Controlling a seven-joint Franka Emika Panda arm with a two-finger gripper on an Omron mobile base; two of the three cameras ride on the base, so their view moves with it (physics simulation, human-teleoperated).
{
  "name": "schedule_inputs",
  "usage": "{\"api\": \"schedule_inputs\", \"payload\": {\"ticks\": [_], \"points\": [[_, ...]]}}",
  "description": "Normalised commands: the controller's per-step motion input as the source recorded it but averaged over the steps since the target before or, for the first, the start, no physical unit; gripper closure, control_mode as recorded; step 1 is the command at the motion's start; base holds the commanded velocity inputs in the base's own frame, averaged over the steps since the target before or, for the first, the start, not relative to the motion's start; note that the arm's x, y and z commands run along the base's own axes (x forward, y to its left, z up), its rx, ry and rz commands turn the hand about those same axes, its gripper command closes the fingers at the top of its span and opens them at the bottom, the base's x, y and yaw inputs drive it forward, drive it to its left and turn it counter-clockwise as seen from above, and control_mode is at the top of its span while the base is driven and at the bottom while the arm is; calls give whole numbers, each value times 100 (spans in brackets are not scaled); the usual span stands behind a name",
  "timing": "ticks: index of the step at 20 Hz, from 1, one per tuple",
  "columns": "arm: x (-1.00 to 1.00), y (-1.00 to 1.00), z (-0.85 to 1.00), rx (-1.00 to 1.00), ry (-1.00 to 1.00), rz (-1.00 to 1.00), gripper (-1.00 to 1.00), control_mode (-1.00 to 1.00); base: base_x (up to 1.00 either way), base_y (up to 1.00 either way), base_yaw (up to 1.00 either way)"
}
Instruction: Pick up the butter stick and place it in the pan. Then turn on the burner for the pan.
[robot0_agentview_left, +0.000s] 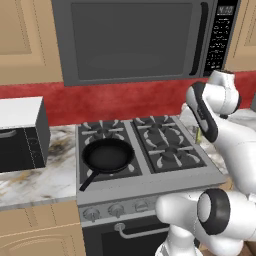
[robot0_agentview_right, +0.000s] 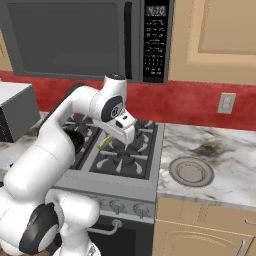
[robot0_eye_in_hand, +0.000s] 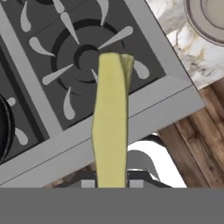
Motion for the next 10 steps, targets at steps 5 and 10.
{"api": "schedule_inputs", "payload": {"ticks": [5,10], "points": [[0,71,0,0,0,10,100,-100,0,0,0],[0,72,2,0,0,11,100,-100,0,0,0]]}}
